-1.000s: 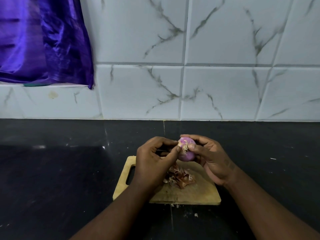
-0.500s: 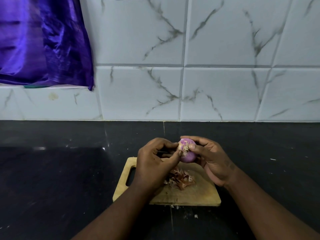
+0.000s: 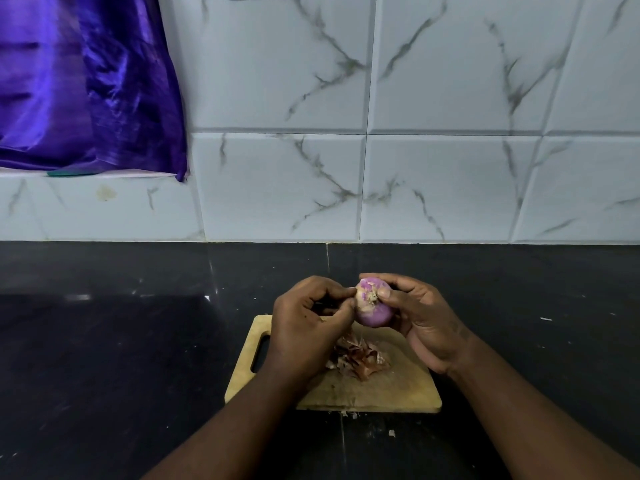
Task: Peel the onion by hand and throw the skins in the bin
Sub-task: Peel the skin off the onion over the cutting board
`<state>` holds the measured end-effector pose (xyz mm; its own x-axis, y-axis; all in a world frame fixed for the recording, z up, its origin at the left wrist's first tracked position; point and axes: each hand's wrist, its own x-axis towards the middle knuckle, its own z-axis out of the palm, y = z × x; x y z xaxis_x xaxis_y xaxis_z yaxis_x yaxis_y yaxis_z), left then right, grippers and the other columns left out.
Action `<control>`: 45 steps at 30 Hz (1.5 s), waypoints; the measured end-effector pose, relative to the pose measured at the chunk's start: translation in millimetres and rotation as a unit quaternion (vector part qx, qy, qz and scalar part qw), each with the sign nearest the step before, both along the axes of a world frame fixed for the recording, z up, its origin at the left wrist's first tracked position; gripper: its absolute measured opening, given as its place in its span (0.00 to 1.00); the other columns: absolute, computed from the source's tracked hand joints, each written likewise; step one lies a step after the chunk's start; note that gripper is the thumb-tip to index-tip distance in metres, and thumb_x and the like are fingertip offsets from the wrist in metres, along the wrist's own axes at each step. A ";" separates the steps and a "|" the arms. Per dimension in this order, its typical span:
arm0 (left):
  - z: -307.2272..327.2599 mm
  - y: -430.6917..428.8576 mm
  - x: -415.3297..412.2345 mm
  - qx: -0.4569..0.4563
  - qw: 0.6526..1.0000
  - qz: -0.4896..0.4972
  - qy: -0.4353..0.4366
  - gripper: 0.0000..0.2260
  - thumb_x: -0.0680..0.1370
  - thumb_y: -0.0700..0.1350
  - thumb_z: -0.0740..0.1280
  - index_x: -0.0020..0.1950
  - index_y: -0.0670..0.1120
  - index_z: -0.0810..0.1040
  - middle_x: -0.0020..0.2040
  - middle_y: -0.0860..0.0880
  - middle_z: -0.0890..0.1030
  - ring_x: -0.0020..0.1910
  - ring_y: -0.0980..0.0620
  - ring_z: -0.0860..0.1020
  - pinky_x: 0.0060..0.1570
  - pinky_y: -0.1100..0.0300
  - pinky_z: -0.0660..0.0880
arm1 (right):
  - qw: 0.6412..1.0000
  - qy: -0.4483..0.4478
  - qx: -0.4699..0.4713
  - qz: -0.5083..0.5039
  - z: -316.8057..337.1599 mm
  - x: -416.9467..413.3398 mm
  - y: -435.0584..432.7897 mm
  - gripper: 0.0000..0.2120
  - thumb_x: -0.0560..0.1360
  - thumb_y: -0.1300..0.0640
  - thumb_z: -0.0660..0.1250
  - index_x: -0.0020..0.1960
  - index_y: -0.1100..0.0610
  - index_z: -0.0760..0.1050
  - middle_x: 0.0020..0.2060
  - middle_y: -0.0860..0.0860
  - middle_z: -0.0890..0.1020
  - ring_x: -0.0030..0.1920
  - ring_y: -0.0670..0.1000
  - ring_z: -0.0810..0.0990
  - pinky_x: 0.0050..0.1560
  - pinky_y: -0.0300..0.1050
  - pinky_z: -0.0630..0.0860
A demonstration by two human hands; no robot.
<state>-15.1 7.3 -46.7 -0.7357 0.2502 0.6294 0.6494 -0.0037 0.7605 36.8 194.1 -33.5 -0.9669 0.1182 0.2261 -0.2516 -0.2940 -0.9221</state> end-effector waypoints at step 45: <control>0.6 0.9 7.0 -0.013 1.000 0.021 -0.013 0.09 0.77 0.41 0.77 0.57 0.49 0.88 0.49 0.55 0.88 0.49 0.60 0.87 0.50 0.61 0.85 | 0.997 0.042 0.034 -0.050 0.4 0.1 1.7 0.20 0.70 0.62 0.74 0.61 0.60 0.84 0.56 0.61 0.87 0.55 0.58 0.86 0.53 0.47 0.85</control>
<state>-8.1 8.2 -46.1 -0.7615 0.2359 0.6037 0.6288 0.0430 0.7763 36.9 195.7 -33.1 -0.9286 0.1946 0.3161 -0.3532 -0.2015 -0.9136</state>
